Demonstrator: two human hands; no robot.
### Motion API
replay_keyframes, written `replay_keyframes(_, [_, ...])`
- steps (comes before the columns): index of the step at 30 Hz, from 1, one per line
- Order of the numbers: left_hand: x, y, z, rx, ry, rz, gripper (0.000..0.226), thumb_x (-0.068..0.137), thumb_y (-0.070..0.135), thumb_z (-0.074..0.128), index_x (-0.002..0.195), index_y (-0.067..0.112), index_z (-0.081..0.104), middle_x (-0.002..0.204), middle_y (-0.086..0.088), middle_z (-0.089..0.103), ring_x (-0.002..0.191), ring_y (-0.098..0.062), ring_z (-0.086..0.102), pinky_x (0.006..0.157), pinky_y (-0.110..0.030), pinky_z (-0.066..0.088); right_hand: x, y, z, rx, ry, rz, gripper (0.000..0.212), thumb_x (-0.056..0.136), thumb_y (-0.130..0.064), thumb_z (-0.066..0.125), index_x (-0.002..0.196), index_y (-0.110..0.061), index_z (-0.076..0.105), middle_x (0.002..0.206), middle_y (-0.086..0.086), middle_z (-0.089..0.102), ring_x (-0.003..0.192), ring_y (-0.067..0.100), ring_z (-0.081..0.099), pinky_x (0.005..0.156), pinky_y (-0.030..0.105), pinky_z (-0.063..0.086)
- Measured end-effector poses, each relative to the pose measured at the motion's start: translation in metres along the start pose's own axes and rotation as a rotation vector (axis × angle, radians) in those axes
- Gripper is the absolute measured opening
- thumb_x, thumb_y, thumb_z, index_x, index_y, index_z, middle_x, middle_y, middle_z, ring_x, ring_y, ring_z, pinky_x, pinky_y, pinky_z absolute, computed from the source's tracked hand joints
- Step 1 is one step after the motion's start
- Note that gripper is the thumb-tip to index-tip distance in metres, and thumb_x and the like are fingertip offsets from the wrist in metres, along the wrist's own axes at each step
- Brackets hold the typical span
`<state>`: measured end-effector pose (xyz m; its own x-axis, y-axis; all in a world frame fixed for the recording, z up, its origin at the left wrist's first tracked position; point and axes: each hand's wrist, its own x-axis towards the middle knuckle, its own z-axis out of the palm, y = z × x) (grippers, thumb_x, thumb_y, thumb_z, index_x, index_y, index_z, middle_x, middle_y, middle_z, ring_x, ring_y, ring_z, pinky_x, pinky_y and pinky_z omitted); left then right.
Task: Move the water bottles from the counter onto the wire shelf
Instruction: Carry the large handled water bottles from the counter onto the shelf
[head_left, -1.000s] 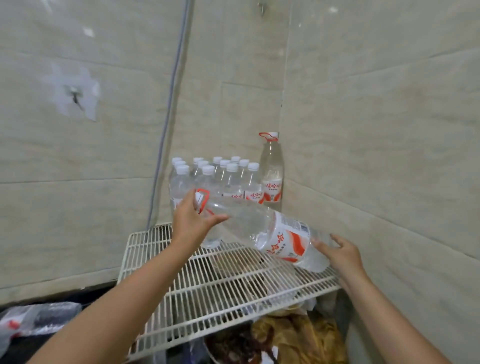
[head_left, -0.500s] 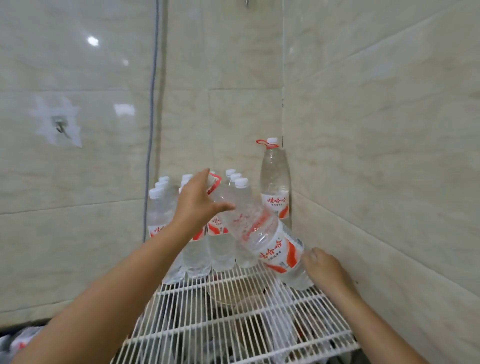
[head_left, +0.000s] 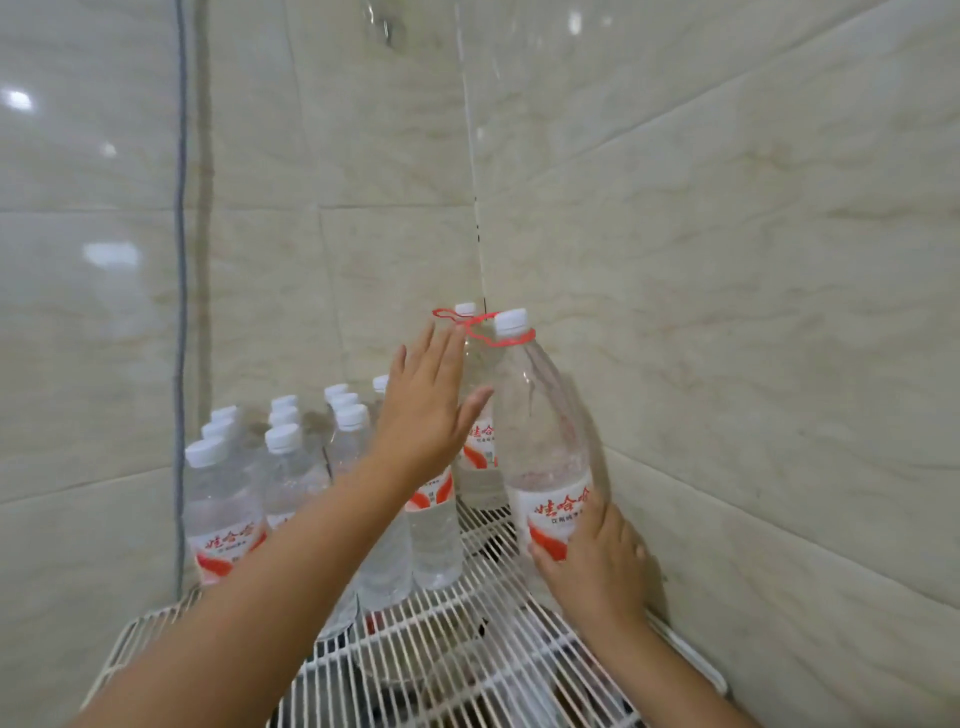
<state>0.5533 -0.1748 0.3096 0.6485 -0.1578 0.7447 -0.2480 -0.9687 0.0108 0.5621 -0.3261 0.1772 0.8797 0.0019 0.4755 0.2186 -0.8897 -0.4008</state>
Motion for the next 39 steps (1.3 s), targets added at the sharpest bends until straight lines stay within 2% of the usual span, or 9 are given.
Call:
replay_keyframes(3, [-0.024, -0.029, 0.016, 0.197, -0.087, -0.072, 0.117, 0.059, 0.075, -0.030, 0.146, 0.010, 0.012, 0.156, -0.008, 0.009, 0.145, -0.024, -0.002, 0.110, -0.036, -0.010, 0.004, -0.001, -0.008, 0.010, -0.064, 0.135, 0.098, 0.079, -0.051, 0.062, 0.140, 0.007, 0.013, 0.139, 0.020, 0.038, 0.124, 0.028, 0.045, 0.101, 0.032, 0.041])
replay_keyframes(5, [-0.037, -0.044, 0.023, 0.278, -0.119, -0.126, 0.105, 0.065, 0.072, -0.017, 0.147, 0.012, 0.012, 0.156, -0.009, 0.006, 0.144, -0.025, -0.006, 0.112, -0.042, -0.012, 0.004, -0.003, -0.011, 0.051, -0.105, 0.152, 0.096, 0.085, -0.049, 0.055, 0.143, 0.002, -0.001, 0.147, 0.017, 0.025, 0.132, 0.026, 0.034, 0.107, 0.030, 0.033])
replay_keyframes(10, [-0.054, -0.063, 0.031, 0.429, -0.186, -0.191, 0.079, 0.085, 0.066, 0.005, 0.145, 0.018, -0.011, 0.153, -0.013, -0.017, 0.136, -0.025, -0.027, 0.108, -0.047, -0.024, 0.004, -0.022, -0.021, 0.074, -0.120, 0.102, 0.093, 0.090, -0.031, 0.055, 0.144, -0.005, -0.015, 0.147, 0.018, 0.019, 0.129, 0.028, 0.036, 0.101, 0.031, 0.037])
replay_keyframes(13, [-0.069, -0.072, 0.039, 0.493, -0.119, -0.177, 0.087, 0.069, 0.071, -0.026, 0.139, 0.021, -0.013, 0.147, -0.009, -0.020, 0.131, -0.026, -0.028, 0.095, -0.042, -0.041, 0.007, -0.024, -0.018, 0.058, -0.124, 0.117, 0.087, 0.094, -0.026, 0.050, 0.144, -0.007, -0.018, 0.149, 0.021, 0.015, 0.128, 0.029, 0.037, 0.101, 0.031, 0.037])
replay_keyframes(17, [-0.083, -0.086, 0.056, 0.492, -0.061, -0.189, 0.076, 0.086, 0.065, -0.006, 0.141, 0.017, 0.015, 0.146, -0.017, 0.012, 0.141, -0.026, -0.016, 0.110, -0.041, -0.026, 0.012, -0.027, 0.001, 0.037, -0.109, 0.166, 0.082, 0.096, -0.026, 0.045, 0.143, -0.004, -0.018, 0.143, 0.023, 0.021, 0.122, 0.027, 0.040, 0.097, 0.029, 0.039])
replay_keyframes(21, [-0.083, -0.090, 0.061, 0.492, 0.052, -0.134, 0.072, 0.089, 0.062, 0.000, 0.139, 0.014, 0.019, 0.144, -0.019, 0.019, 0.142, -0.020, -0.021, 0.114, -0.040, -0.021, 0.027, -0.029, 0.025, -0.007, -0.105, 0.180, 0.081, 0.097, -0.023, 0.044, 0.143, -0.004, -0.019, 0.141, 0.026, 0.021, 0.118, 0.027, 0.041, 0.094, 0.027, 0.042])
replay_keyframes(25, [-0.082, -0.094, 0.067, 0.498, 0.077, -0.139, 0.073, 0.089, 0.063, 0.000, 0.139, 0.013, 0.021, 0.148, -0.019, 0.010, 0.142, -0.020, -0.021, 0.113, -0.040, -0.021, 0.050, -0.034, 0.045, -0.006, -0.105, 0.184, 0.083, 0.096, -0.016, 0.046, 0.142, -0.003, -0.021, 0.139, 0.029, 0.021, 0.112, 0.029, 0.048, 0.090, 0.030, 0.047])
replay_keyframes(29, [-0.084, -0.103, 0.077, 0.598, 0.090, -0.122, 0.080, 0.082, 0.069, -0.008, 0.143, 0.017, -0.002, 0.150, -0.011, -0.030, 0.140, -0.022, -0.025, 0.112, -0.043, -0.023, 0.063, -0.039, 0.064, 0.000, -0.099, 0.168, 0.080, 0.096, -0.015, 0.045, 0.143, -0.002, -0.019, 0.138, 0.030, 0.023, 0.109, 0.028, 0.048, 0.087, 0.030, 0.048])
replay_keyframes(39, [-0.087, -0.107, 0.087, 0.635, 0.127, -0.109, 0.081, 0.083, 0.067, -0.009, 0.145, 0.014, -0.014, 0.151, -0.014, -0.026, 0.141, -0.024, -0.022, 0.114, -0.042, -0.019, 0.086, -0.054, 0.083, -0.067, -0.130, 0.138, 0.078, 0.096, -0.017, 0.045, 0.143, 0.001, -0.015, 0.142, 0.031, 0.021, 0.121, 0.035, 0.041, 0.095, 0.033, 0.044])
